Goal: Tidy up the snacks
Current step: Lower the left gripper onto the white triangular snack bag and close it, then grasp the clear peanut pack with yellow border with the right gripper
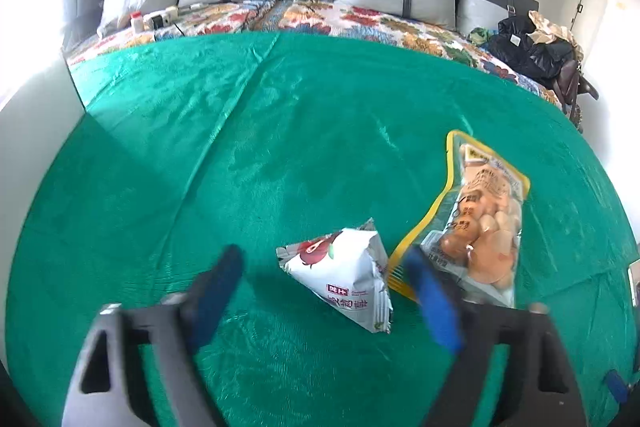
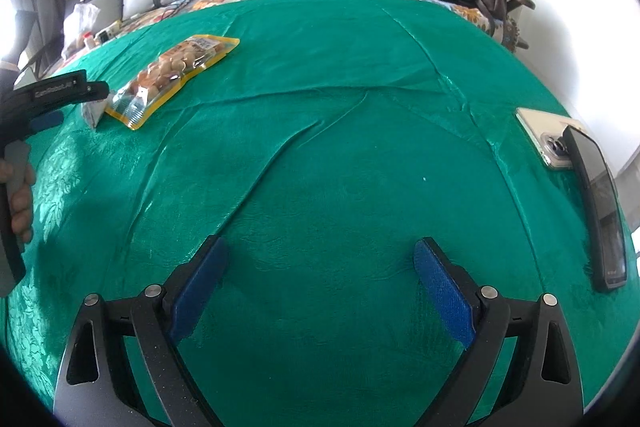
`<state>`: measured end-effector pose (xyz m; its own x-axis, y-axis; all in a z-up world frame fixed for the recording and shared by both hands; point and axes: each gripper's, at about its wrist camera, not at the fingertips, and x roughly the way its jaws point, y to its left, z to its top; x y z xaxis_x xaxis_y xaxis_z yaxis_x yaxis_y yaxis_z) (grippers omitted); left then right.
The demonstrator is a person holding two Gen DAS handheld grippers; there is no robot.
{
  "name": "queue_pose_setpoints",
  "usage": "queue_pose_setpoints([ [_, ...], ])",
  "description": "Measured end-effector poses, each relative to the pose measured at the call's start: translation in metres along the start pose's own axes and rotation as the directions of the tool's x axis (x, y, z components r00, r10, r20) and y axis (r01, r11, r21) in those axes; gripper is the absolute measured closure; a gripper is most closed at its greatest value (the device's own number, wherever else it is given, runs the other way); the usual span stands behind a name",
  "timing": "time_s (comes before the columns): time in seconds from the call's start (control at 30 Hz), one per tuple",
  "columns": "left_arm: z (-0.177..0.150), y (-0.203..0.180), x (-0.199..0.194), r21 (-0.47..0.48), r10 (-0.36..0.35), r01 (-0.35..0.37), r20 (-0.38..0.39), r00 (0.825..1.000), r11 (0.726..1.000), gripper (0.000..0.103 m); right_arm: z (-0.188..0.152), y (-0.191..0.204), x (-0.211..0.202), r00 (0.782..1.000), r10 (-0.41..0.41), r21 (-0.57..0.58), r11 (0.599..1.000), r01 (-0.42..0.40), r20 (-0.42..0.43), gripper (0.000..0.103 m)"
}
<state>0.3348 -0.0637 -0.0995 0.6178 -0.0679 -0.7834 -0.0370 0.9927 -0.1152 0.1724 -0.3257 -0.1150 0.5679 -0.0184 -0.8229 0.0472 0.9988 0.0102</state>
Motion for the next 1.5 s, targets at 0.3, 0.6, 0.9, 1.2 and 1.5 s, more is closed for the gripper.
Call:
queue_pose_setpoints([
  [0.3, -0.033, 0.037, -0.042, 0.089, -0.058, 0.060, -0.027, 0.998, 0.994, 0.057, 0.000, 0.004, 0.002, 1.000, 0.002, -0.003, 1.000, -0.002, -0.002, 0.005],
  [0.6, -0.085, 0.078, -0.084, 0.161, -0.020, 0.031, -0.066, 0.998, 0.987, 0.046, 0.000, 0.004, 0.002, 1.000, 0.002, -0.003, 1.000, -0.002, -0.002, 0.005],
  [0.9, -0.089, 0.097, -0.067, 0.084, 0.060, -0.056, -0.047, 0.997, 0.995, 0.000, 0.000, 0.004, 0.002, 1.000, 0.002, -0.003, 1.000, -0.002, -0.002, 0.005],
  [1.2, -0.089, 0.099, -0.065, 0.086, 0.057, -0.053, -0.043, 0.997, 0.995, 0.000, -0.001, 0.004, 0.002, 1.000, 0.002, -0.004, 1.000, -0.002, -0.002, 0.005],
  [1.5, -0.088, 0.100, -0.065, 0.086, 0.056, -0.052, -0.043, 0.997, 0.995, 0.000, 0.000, 0.004, 0.002, 1.000, 0.001, -0.003, 1.000, -0.001, -0.002, 0.005],
])
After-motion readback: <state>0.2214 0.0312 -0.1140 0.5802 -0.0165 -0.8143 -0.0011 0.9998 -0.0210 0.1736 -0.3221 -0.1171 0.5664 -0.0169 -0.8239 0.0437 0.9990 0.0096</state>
